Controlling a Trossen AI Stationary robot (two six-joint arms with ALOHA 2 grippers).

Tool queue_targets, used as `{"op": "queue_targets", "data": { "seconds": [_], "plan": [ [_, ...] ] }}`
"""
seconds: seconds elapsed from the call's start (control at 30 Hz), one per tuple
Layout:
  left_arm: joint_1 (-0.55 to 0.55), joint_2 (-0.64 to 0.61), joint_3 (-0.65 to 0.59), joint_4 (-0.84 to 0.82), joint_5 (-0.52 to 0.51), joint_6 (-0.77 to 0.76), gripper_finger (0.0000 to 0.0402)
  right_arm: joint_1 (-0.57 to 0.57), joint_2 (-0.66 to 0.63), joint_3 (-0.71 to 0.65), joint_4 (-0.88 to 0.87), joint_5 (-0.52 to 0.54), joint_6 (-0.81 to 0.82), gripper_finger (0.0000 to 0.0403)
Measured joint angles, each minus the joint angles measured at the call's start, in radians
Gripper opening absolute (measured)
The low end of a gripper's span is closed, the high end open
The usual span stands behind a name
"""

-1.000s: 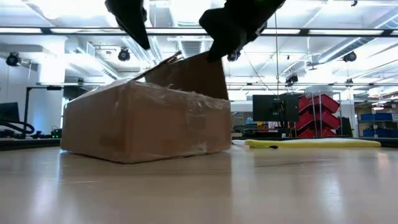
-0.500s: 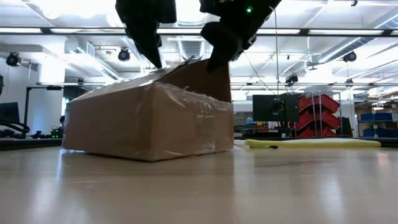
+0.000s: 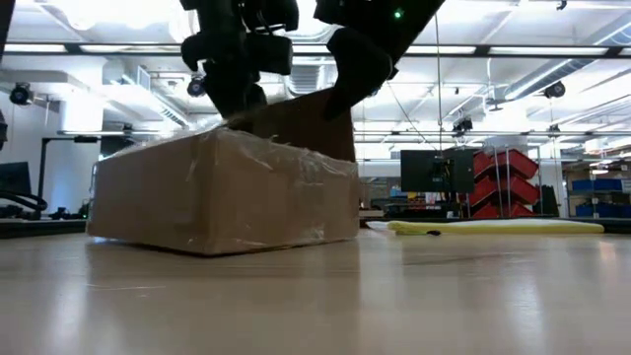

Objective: Unpack boxes
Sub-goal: Open the brown box using the gray cutter

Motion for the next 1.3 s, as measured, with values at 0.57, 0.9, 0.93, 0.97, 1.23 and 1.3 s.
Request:
{"op": "queue_targets", "data": {
  "seconds": [0.57, 0.9, 0.93, 0.97, 1.23, 1.3],
  "plan": [
    [-0.004, -0.014, 0.066, -0.116, 0.038, -0.015, 0.0119, -0.023, 0.0, 0.003, 0.102, -0.006, -0.079, 0.0],
    [-0.1, -0.026, 0.099, -0.191, 0.099, -0.119, 0.0119, -0.073, 0.0, 0.005, 0.11, -0.006, -0.086, 0.0],
    [-0.119, -0.025, 0.099, -0.204, 0.104, -0.137, 0.0119, -0.079, 0.0, 0.005, 0.11, -0.006, -0.087, 0.0],
    [-0.138, -0.025, 0.099, -0.217, 0.108, -0.156, 0.0119, -0.086, 0.0, 0.005, 0.111, -0.007, -0.087, 0.0],
    [-0.315, -0.049, 0.099, -0.254, 0.109, -0.325, 0.0119, -0.148, -0.002, 0.006, 0.123, -0.042, -0.1, 0.0],
    [-0.347, -0.065, 0.099, -0.253, 0.108, -0.366, 0.0119, -0.16, -0.002, 0.006, 0.142, -0.119, -0.097, 0.0]
  ]
}}
